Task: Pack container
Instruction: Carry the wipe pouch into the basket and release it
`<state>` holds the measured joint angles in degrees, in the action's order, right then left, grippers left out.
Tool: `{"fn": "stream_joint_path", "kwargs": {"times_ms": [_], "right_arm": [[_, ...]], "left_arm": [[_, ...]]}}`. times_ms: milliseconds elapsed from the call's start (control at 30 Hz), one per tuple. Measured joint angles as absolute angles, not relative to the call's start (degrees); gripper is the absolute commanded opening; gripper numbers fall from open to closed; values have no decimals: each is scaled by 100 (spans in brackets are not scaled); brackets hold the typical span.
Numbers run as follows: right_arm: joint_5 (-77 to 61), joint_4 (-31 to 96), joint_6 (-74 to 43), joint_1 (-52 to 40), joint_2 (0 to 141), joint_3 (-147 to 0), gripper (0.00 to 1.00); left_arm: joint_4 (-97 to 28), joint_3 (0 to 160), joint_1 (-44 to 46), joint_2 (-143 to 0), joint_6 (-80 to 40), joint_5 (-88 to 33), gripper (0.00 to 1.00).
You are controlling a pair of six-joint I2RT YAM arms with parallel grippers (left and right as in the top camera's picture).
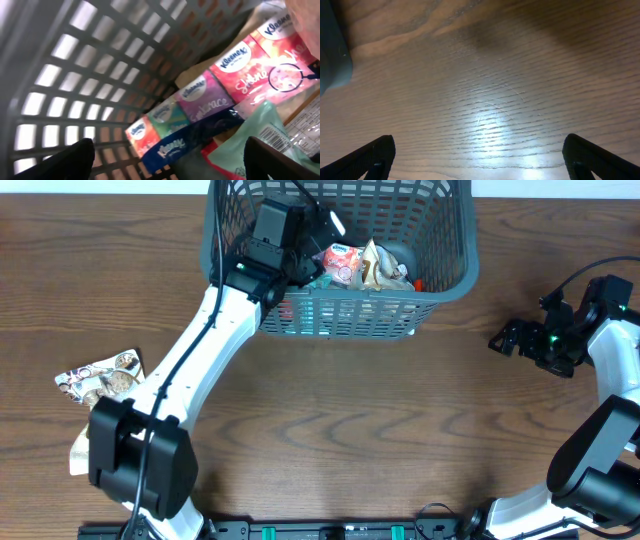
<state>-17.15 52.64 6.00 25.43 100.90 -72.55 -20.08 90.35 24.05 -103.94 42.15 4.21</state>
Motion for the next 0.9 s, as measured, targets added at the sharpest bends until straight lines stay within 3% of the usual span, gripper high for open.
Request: {"fn": "stream_joint_path", "kwargs": {"times_ms": [333, 367, 400, 500, 900], "right_arm": [[-1660, 5258, 602, 2543, 10090, -7255, 99], [-1656, 5258, 602, 2543, 10090, -7255, 99], [-1651, 5258, 600, 2543, 10090, -7255, 99], [-1649, 5260, 602, 2543, 10090, -7255, 99], [-1647, 5258, 600, 2543, 10090, -7255, 99]], "left_arm": [[-2351, 9037, 2403, -9915, 3938, 515, 87], [-2410, 9037, 2403, -9885, 3918, 517, 88], [-2443, 9037, 2405, -9863, 3913, 517, 94], [-2512, 9037, 2405, -9784, 3887, 537, 96], [-2510, 9037, 2213, -9000, 3642, 600, 97]]}}
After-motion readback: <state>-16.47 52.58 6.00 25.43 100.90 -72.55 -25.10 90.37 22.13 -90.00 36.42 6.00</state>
